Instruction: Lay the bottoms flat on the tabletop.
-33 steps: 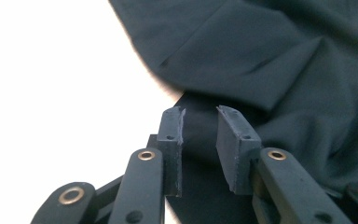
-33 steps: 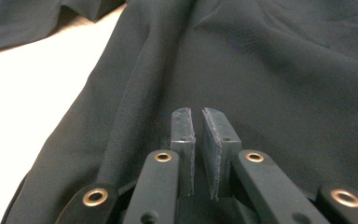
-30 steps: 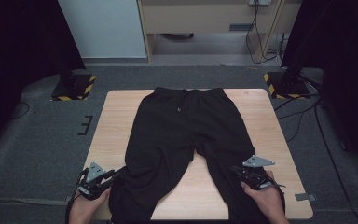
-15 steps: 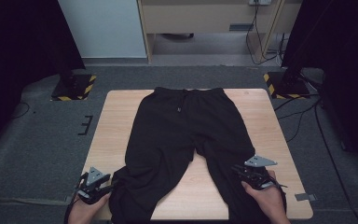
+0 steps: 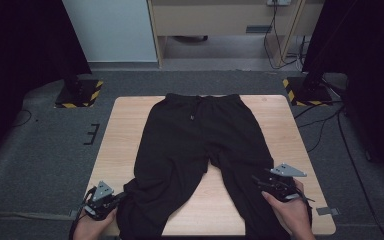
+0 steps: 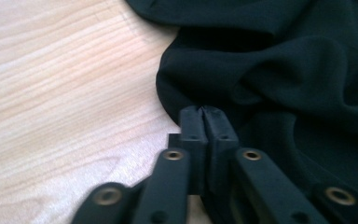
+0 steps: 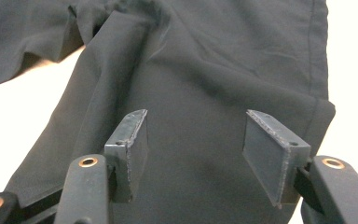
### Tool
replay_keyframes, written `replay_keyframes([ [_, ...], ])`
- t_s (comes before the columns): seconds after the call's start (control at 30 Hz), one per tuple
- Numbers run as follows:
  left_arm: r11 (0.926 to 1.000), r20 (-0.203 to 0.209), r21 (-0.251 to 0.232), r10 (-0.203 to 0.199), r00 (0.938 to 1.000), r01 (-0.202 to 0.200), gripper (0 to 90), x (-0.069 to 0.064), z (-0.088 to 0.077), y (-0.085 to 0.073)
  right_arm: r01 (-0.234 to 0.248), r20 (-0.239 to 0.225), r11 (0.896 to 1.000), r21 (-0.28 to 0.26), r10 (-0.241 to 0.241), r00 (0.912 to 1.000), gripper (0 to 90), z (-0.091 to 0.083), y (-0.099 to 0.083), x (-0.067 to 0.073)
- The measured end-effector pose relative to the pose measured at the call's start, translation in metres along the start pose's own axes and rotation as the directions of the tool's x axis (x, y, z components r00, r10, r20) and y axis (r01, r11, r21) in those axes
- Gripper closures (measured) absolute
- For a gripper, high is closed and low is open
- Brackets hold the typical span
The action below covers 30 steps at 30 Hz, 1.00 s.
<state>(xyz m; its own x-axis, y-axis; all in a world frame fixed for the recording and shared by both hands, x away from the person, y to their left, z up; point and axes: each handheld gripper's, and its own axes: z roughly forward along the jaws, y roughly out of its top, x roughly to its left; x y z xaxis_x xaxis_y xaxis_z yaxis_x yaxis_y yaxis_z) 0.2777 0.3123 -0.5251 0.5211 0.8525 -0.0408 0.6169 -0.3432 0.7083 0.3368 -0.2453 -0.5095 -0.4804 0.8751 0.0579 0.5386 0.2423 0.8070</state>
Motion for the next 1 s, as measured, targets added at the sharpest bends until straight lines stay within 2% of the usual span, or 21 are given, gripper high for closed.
replay_keyframes([
  [0.17, 1.0000, 0.011, 0.009, -0.004, 0.9999, 0.004, 89.3, 0.001, -0.009, -0.006, -0.004, 0.012, 1.000, 0.004, 0.004, 0.9999, 41.2, -0.001, 0.000, 0.000],
  [0.4, 0.9999, 0.037, 0.011, 0.008, 0.9993, -0.009, 89.5, -0.006, -0.028, -0.016, 0.000, 0.030, 1.000, 0.017, -0.001, 0.9996, 42.4, -0.002, 0.002, -0.001],
  [0.63, 0.9996, 0.051, 0.014, 0.024, 0.9984, -0.025, 89.6, -0.011, -0.049, -0.030, 0.004, 0.079, 0.999, 0.050, -0.007, 0.9968, 42.6, -0.010, 0.008, -0.020],
  [0.7, 0.9991, 0.058, 0.021, 0.034, 0.9978, -0.035, 89.6, -0.014, -0.053, -0.034, 0.004, 0.093, 0.998, 0.069, -0.010, 0.9956, 43.6, -0.011, 0.005, -0.025],
  [0.9, 0.9967, 0.072, 0.059, 0.051, 0.9961, -0.055, 89.6, -0.018, -0.060, -0.048, -0.039, 0.111, 0.989, 0.140, 0.023, 0.9935, 44.3, -0.007, -0.010, -0.039],
  [1.0, 0.9970, 0.084, 0.055, 0.048, 0.9953, -0.053, 89.5, -0.020, -0.065, -0.052, -0.061, 0.096, 0.986, 0.157, 0.046, 0.9943, 44.7, -0.002, -0.016, -0.042],
])
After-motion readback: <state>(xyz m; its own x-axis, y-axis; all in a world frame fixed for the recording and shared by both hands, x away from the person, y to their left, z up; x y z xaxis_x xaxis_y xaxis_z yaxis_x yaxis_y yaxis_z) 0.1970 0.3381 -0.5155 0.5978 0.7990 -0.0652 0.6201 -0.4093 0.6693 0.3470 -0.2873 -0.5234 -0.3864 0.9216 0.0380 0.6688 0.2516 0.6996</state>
